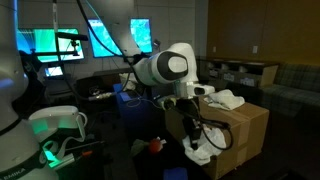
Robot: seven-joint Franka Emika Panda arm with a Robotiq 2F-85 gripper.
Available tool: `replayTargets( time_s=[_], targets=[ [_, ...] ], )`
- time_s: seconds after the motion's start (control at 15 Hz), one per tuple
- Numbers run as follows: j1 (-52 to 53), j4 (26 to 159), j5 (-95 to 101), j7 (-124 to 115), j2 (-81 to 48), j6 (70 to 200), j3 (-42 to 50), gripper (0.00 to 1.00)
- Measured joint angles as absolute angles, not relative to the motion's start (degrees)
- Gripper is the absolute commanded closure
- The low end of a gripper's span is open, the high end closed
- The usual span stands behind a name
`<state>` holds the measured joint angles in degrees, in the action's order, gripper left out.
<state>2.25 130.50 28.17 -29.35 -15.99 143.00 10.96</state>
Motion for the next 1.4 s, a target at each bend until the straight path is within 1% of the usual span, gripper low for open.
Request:
replayTargets(
  time_s=[0.47,1.07,1.13,1.2,1.27,1.4],
  targets=[
    [-3.6,128.9,21.5,-28.1,-27.0,148.5,13.8,0.93],
    [-9.1,112.5,8.5,-17.8,-44.7,150.0,13.9,0.92],
    [-9.6,110.7,7.6,-17.2,-46.3,149.9,13.9,0.83],
    [-10.1,108.9,6.9,-16.8,-47.8,149.6,13.9,0.67],
    [-10.4,107.2,6.2,-16.5,-49.1,149.2,13.9,0.63],
    [-11.0,104.1,5.1,-16.2,-51.6,148.3,13.9,0.48]
  ],
)
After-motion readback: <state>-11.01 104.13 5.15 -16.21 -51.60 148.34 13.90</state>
